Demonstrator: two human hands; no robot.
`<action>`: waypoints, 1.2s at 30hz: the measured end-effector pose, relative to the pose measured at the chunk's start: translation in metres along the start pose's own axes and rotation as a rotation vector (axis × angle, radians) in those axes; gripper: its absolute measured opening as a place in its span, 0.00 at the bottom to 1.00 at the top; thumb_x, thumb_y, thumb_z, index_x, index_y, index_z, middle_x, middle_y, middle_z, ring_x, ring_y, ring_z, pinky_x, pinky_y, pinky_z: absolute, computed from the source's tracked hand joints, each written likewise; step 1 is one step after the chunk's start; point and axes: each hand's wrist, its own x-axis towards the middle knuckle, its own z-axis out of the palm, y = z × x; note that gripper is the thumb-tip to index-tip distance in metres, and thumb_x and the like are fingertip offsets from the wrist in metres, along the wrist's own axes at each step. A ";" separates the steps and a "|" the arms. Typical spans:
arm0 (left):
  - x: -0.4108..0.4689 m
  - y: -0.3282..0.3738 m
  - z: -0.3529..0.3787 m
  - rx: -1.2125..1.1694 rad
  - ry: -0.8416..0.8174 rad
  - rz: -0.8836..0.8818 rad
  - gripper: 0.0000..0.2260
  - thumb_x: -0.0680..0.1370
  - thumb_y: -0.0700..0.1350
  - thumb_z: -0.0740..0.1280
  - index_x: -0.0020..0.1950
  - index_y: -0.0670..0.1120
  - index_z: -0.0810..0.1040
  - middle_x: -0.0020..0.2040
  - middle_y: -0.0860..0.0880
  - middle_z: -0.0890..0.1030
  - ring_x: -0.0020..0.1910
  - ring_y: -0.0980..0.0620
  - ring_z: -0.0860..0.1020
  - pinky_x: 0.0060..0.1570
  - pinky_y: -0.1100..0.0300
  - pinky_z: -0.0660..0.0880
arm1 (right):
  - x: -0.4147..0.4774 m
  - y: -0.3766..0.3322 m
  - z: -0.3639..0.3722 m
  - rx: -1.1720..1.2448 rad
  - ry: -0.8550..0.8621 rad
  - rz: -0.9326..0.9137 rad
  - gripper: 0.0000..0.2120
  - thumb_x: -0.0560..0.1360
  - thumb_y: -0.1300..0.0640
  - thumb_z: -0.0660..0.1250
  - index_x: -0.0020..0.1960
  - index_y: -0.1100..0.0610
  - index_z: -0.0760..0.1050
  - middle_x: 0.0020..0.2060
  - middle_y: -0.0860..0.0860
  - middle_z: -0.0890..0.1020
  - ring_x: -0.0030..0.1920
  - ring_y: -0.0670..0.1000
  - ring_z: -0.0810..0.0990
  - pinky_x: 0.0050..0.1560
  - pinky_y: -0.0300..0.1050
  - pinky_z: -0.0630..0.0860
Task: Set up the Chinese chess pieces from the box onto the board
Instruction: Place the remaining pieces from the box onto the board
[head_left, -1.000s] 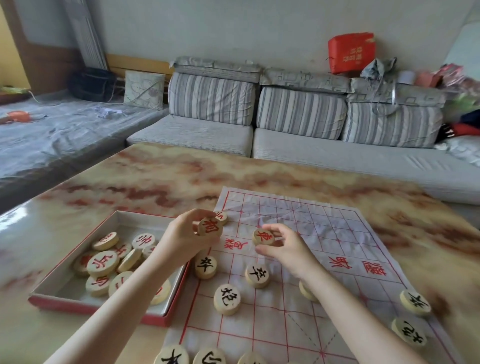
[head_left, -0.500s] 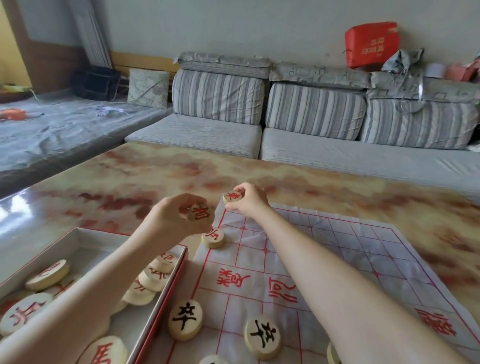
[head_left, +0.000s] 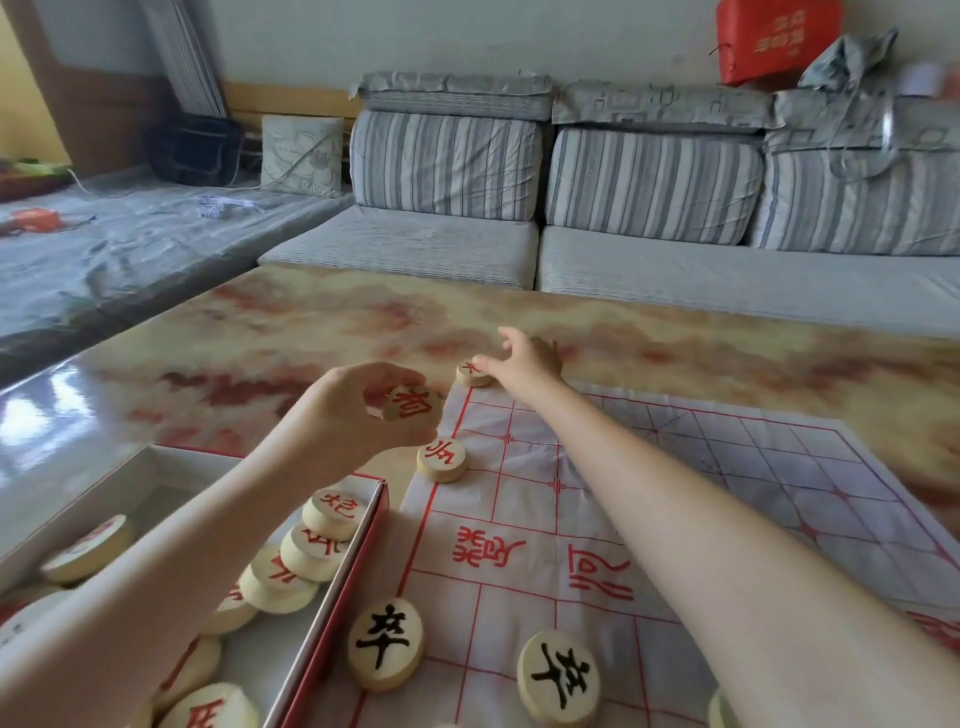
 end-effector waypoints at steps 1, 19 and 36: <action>0.002 0.001 0.004 0.001 0.001 -0.001 0.19 0.64 0.45 0.77 0.53 0.52 0.79 0.46 0.53 0.82 0.47 0.55 0.79 0.50 0.62 0.73 | -0.003 0.004 -0.010 0.077 0.018 0.004 0.27 0.73 0.43 0.65 0.68 0.53 0.68 0.63 0.53 0.75 0.66 0.58 0.67 0.65 0.47 0.63; 0.119 0.041 0.151 0.146 0.019 0.059 0.20 0.69 0.44 0.72 0.61 0.46 0.76 0.59 0.40 0.72 0.58 0.41 0.71 0.61 0.53 0.69 | -0.123 0.118 -0.133 0.336 -0.050 0.025 0.09 0.75 0.62 0.65 0.53 0.55 0.79 0.51 0.50 0.82 0.54 0.47 0.78 0.54 0.31 0.70; 0.093 0.042 0.120 0.077 0.018 0.068 0.21 0.70 0.45 0.73 0.61 0.42 0.76 0.59 0.44 0.79 0.58 0.47 0.76 0.56 0.61 0.69 | -0.145 0.095 -0.120 0.351 -0.093 -0.053 0.11 0.76 0.61 0.64 0.57 0.54 0.78 0.52 0.46 0.80 0.52 0.41 0.76 0.48 0.22 0.67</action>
